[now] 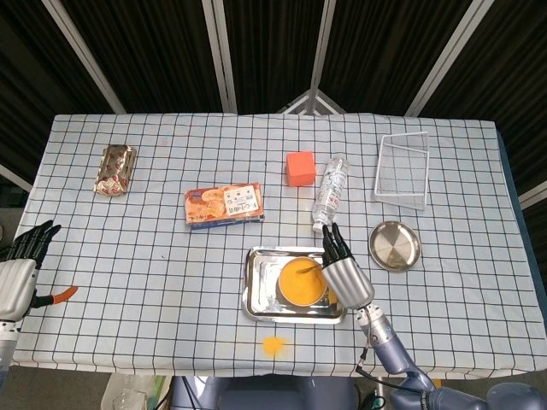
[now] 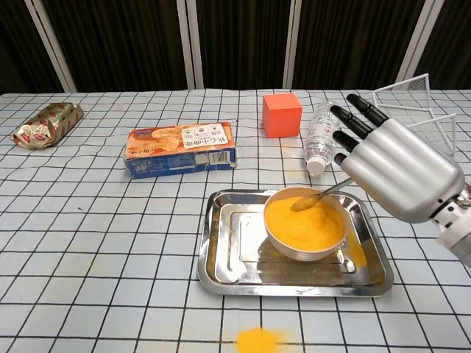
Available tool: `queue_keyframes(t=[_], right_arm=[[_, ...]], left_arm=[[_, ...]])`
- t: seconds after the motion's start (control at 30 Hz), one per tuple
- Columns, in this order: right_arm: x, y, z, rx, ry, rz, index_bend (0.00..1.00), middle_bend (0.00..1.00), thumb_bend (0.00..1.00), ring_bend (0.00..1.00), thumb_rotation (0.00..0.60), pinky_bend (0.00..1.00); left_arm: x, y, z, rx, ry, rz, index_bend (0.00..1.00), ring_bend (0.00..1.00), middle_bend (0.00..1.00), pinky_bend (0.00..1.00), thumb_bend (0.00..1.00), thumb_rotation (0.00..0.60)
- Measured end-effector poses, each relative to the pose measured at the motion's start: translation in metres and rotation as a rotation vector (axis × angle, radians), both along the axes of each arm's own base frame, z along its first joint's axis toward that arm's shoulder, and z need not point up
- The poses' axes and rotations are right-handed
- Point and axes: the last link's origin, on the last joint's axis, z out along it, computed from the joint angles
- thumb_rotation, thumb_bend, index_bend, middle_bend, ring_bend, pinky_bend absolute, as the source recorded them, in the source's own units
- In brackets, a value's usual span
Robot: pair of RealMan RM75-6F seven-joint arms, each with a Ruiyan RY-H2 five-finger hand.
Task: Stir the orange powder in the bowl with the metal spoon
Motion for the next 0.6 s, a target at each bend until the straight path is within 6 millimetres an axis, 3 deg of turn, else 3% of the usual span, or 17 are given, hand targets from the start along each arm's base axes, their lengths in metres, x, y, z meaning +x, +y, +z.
queue_keyframes(t=[0.6], right_arm=[[-0.001, 0.021, 0.004, 0.032, -0.023, 0.026, 0.87, 0.29, 0.78, 0.00, 0.600, 0.00]], left_arm=[[0.000, -0.001, 0.000, 0.003, 0.001, -0.002, 0.00, 0.00, 0.00, 0.00, 0.03, 0.600]])
